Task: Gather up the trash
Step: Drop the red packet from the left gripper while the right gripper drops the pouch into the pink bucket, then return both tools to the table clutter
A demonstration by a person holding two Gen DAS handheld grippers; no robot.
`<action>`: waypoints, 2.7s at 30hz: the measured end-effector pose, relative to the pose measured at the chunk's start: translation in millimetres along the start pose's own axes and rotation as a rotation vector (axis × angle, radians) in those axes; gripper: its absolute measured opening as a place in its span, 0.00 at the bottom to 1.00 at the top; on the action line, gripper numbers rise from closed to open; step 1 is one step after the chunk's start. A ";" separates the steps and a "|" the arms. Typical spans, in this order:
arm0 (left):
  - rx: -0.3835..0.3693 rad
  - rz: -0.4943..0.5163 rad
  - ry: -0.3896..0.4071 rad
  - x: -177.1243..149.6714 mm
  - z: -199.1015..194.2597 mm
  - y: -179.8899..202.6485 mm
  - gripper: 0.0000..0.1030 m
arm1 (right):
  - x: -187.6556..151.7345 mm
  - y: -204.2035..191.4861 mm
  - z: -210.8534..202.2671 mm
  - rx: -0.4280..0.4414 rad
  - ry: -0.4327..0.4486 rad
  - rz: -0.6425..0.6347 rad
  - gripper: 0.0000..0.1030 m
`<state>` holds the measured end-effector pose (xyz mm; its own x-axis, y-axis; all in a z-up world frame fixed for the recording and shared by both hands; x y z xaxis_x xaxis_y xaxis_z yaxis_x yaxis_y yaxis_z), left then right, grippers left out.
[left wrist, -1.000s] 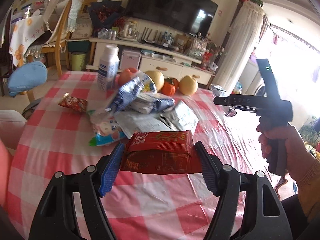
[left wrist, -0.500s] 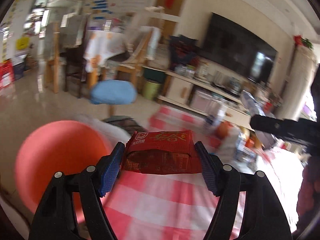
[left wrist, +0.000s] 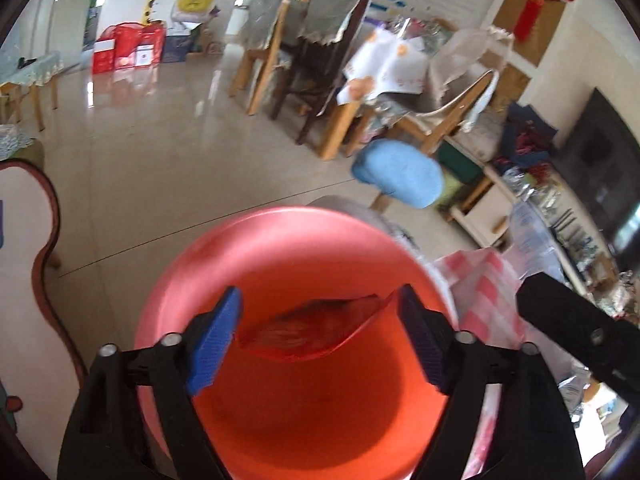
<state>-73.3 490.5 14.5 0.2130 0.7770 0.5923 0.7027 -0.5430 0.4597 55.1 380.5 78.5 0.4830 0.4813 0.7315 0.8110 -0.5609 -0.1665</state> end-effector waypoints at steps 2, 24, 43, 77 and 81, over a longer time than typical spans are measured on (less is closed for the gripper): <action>0.014 0.011 0.027 2.1 0.3 -1.5 0.83 | -4.2 0.0 0.2 -0.010 0.012 0.014 0.76; -0.243 0.366 0.217 -44.9 -56.5 116.1 0.92 | -97.3 120.9 -164.3 -0.471 0.209 0.037 0.96; -0.357 0.590 0.230 -128.7 -73.6 198.6 0.92 | -149.0 184.0 -232.4 -0.565 0.188 0.085 0.96; -0.693 0.721 -0.272 -228.4 -24.1 306.8 0.92 | -234.9 325.4 -296.0 -0.473 0.115 0.567 0.96; -0.691 0.704 -0.368 -230.8 2.8 321.8 0.92 | -250.3 342.5 -286.2 -0.377 0.120 0.712 0.96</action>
<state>105.5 137.3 23.9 0.6973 0.2011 0.6880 -0.1753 -0.8828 0.4357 117.5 -124.8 27.6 0.7849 -0.1395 0.6037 0.1473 -0.9044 -0.4004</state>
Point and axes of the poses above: each gripper's, at about its wrist camera, not at the fingertips, and z roughly the way its jaws point, y to its right, x to its top, the point moved 6 cm from there along z, roughly the way its jaws point, and after that the axes turned 10 degrees about -z, right-handed, at the moved point
